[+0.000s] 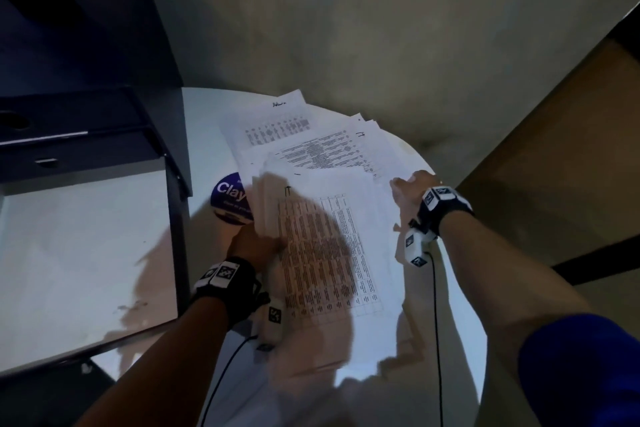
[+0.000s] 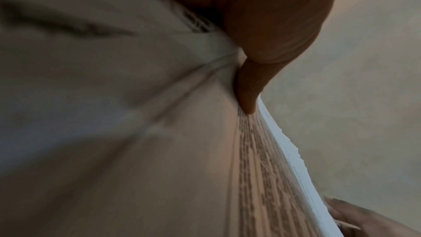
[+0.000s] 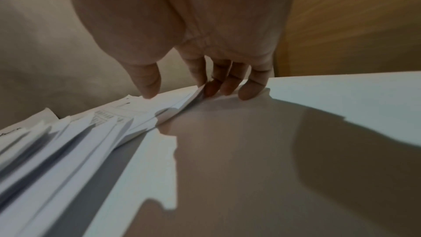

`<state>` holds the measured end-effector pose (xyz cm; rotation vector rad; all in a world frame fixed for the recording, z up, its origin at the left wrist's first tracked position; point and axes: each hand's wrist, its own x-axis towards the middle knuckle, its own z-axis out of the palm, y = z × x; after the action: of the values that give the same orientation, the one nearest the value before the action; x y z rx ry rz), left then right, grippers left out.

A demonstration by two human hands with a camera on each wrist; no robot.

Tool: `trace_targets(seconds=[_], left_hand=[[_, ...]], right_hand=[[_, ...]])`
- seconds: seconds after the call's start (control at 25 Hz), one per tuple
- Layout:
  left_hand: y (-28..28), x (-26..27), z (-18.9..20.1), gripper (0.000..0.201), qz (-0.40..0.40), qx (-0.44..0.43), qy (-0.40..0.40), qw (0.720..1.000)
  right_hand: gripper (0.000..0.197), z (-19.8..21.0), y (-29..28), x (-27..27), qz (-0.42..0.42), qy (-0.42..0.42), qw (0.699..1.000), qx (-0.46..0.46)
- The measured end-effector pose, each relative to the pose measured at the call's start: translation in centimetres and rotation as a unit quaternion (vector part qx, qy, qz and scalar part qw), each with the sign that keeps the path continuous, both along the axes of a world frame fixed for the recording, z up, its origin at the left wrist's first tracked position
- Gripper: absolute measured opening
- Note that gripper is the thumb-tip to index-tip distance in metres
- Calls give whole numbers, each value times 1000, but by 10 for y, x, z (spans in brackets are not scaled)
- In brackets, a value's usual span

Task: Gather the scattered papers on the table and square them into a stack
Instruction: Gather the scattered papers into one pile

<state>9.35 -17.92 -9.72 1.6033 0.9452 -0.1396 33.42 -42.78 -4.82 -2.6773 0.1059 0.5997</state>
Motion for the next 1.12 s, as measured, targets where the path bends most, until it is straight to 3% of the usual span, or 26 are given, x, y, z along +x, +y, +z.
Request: trace_targets(seconds=[0.12, 0.2, 0.24, 0.32, 0.4, 0.52, 0.56, 0.68, 0.84, 0.88, 1.0, 1.12], left_hand=[[1, 3, 0, 42, 10, -8, -4, 1000], [1, 5, -2, 43, 14, -6, -3, 1000], [2, 6, -5, 45, 15, -3, -3, 1000], [3, 7, -9, 50, 13, 2, -5, 1000], [4, 7, -11, 53, 14, 7, -8, 1000], [4, 7, -11, 53, 16, 5, -11, 1000], [3, 7, -10, 51, 13, 5, -12, 1000], [2, 5, -6, 46, 8, 4, -16, 1000], [0, 3, 0, 45, 6, -3, -9, 1000], [-1, 2, 1, 45, 5, -6, -8, 1000], [0, 2, -1, 51, -4, -7, -2, 1000], [2, 3, -6, 58, -7, 0, -1, 1000]], right_hand=[[80, -4, 2, 3, -24, 0, 999, 38], [58, -6, 5, 4, -43, 10, 994, 95], [46, -6, 6, 4, -79, 6, 983, 167], [24, 4, 4, -2, -190, -27, 932, 307], [20, 13, -4, -10, -293, -45, 875, 384], [20, 9, -10, -24, -338, 0, 806, 486], [33, 7, -8, -29, -321, 28, 807, 495], [71, 2, 12, -33, -237, 68, 902, 356], [122, -2, 31, -22, -243, 47, 918, 309], [126, 0, 29, -18, -255, 30, 915, 310], [82, 28, 11, -17, -303, -79, 895, 319], [79, 59, -37, -11, -355, -176, 845, 361]])
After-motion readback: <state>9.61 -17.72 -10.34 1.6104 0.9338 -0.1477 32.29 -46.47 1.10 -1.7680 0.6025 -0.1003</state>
